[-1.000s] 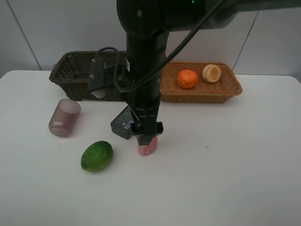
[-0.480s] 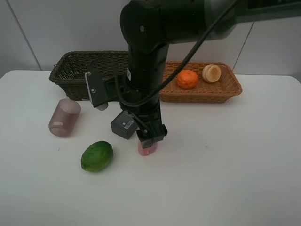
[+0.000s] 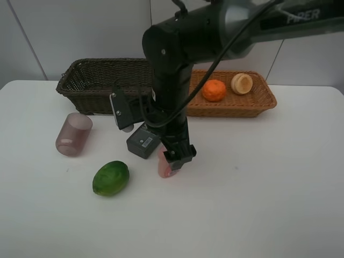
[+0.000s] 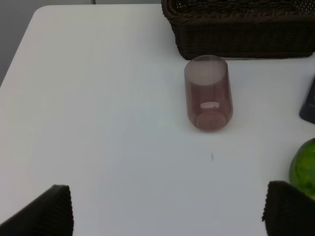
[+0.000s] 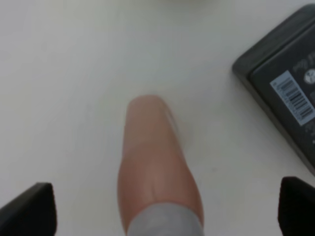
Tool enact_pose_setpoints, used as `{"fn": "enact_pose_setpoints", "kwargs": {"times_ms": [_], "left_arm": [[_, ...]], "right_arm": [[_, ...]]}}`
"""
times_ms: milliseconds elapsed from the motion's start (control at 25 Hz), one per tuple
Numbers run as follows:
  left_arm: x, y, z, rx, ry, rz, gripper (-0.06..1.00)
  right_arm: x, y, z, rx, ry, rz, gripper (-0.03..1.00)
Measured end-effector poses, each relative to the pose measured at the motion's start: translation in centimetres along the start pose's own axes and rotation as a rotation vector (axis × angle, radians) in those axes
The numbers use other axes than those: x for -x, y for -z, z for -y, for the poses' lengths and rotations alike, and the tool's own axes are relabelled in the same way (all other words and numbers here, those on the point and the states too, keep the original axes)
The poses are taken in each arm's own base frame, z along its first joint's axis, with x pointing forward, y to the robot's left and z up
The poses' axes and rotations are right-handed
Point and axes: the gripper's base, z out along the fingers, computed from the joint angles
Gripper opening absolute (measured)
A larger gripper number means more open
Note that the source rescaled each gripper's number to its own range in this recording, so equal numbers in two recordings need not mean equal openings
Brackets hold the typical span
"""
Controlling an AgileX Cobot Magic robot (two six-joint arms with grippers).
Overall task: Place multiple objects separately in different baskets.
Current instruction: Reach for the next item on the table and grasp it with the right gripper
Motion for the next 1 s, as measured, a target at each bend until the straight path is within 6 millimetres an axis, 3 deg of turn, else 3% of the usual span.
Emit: {"fn": "enact_pose_setpoints", "kwargs": {"times_ms": [360,1000], "left_arm": [[0.0,0.0,0.0,0.0,0.0,0.0,1.0],[0.0,0.0,0.0,0.0,0.0,0.0,1.0]], "right_arm": [[0.2,-1.6,0.2,0.013,0.003,-0.005,0.97],[0.0,-2.9,0.5,0.023,-0.006,-0.011,0.97]]}}
